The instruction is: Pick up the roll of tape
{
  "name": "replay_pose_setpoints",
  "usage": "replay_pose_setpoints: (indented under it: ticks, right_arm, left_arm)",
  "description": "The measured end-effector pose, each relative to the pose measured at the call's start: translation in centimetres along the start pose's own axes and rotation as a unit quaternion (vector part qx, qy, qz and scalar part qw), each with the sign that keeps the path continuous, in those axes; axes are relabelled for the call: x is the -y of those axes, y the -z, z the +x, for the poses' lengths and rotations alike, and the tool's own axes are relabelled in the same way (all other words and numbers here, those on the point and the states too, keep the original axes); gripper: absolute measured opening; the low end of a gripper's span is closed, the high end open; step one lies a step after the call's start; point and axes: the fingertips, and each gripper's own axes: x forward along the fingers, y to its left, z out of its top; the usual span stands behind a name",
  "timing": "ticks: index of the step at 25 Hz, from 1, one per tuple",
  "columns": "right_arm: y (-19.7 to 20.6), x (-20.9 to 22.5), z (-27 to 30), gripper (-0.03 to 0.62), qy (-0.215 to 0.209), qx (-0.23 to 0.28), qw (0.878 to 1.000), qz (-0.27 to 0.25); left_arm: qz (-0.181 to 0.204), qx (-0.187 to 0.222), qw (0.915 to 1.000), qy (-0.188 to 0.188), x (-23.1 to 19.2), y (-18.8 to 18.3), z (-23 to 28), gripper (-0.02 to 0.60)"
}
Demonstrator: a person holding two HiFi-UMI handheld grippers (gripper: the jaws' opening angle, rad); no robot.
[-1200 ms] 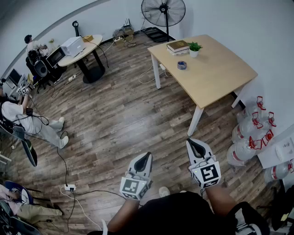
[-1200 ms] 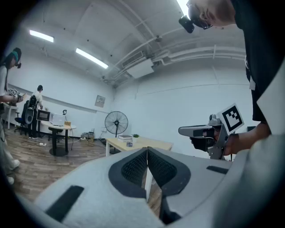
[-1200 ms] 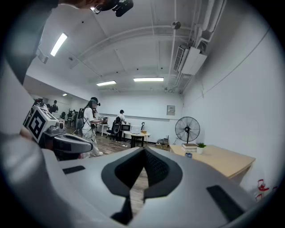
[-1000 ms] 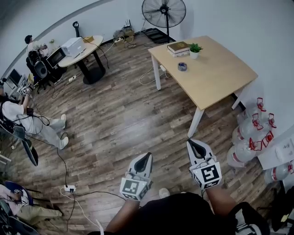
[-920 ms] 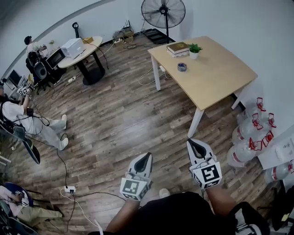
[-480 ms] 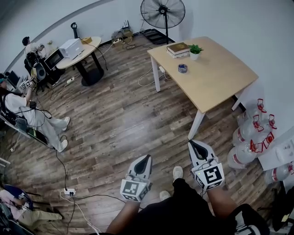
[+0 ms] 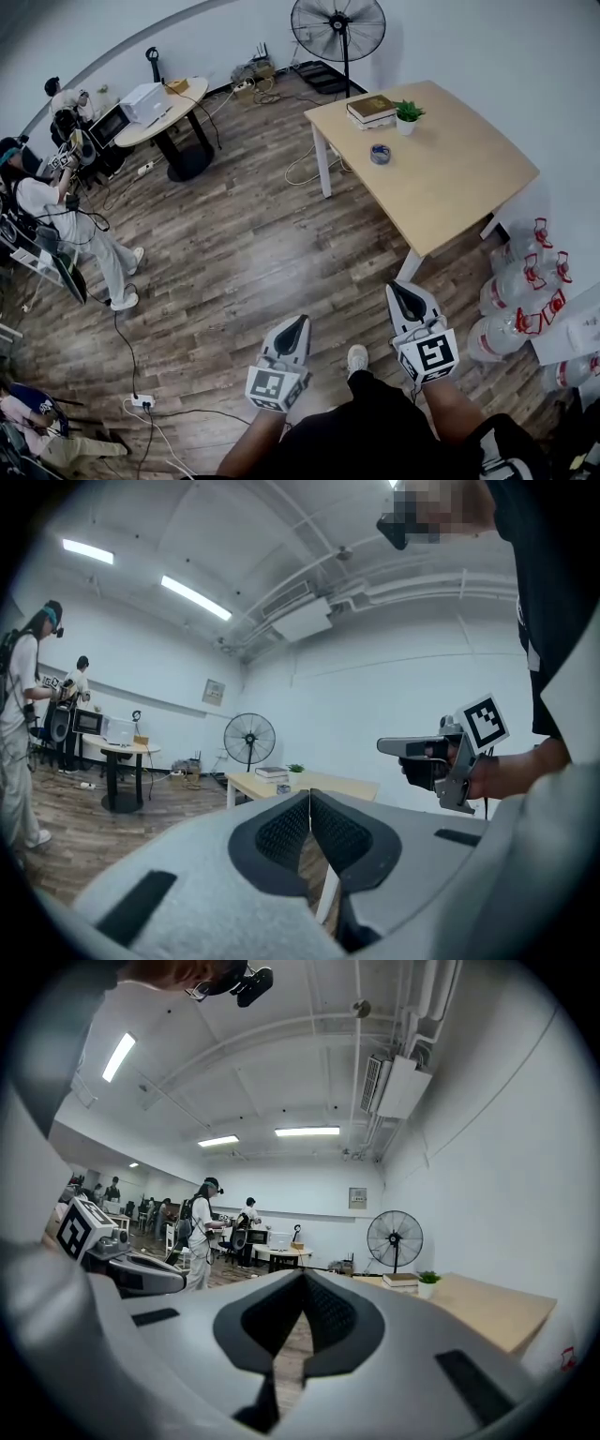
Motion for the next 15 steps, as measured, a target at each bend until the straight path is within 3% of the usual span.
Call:
replay_pose_setpoints:
  ticks: [15]
  right_arm:
    - [-0.8,10.8,11.6,-0.006,-0.015,0.018,1.000,0.009]
  left_arm:
    - [0.005,-0.004,0.9999,-0.014,-4.6,-3.4,14.3,0.006]
